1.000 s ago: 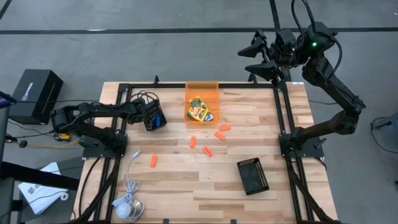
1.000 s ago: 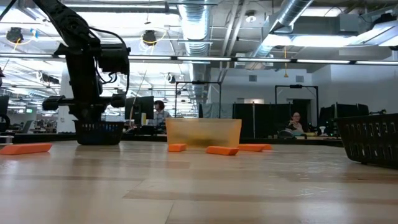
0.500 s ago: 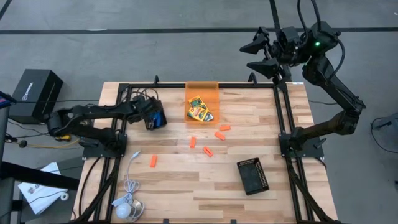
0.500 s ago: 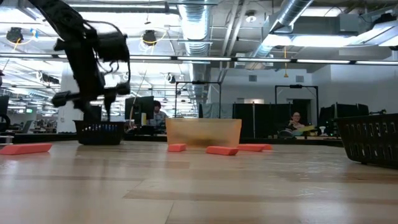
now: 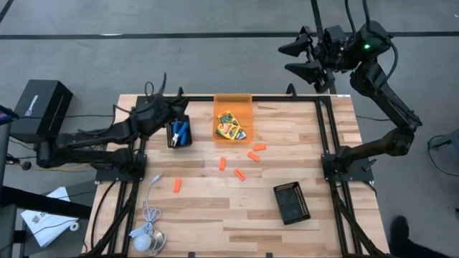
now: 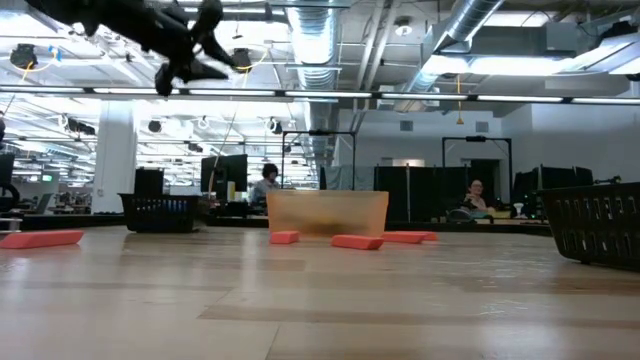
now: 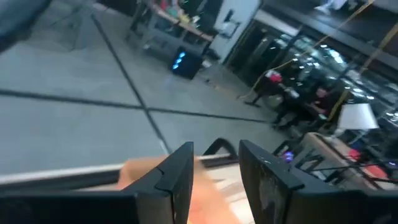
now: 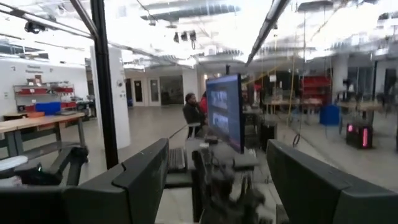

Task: Pick & Place School Supplies
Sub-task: Put the orange eraser into the bottom black bin

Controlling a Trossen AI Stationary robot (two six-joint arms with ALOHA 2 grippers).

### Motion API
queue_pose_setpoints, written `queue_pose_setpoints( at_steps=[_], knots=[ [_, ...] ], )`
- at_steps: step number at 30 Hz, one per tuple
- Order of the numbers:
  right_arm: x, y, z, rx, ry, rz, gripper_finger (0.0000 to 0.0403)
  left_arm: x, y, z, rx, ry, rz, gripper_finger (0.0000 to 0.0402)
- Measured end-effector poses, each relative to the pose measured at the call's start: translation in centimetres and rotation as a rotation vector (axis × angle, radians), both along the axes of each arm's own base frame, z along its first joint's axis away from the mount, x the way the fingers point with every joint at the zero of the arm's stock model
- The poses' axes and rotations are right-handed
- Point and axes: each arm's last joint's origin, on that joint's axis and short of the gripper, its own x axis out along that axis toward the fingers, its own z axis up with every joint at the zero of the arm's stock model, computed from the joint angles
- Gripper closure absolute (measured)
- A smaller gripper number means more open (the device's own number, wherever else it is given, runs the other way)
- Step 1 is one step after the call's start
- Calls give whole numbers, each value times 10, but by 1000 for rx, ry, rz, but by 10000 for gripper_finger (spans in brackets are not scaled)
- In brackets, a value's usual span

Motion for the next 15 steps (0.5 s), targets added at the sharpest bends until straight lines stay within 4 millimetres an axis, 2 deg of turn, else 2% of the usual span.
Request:
queue_pose_setpoints(
  at_steps=[3, 9, 15],
  knots=[
    [3, -3, -15, 49, 127, -40, 143, 2, -7, 8, 18, -13, -65, 283],
    [10, -4, -65, 149, 502, -176, 150, 16, -24, 23, 62, -139, -229, 284],
    [16, 3, -125, 310, 772, -176, 195, 33, -42, 29, 128, -240, -405, 284]
  ],
)
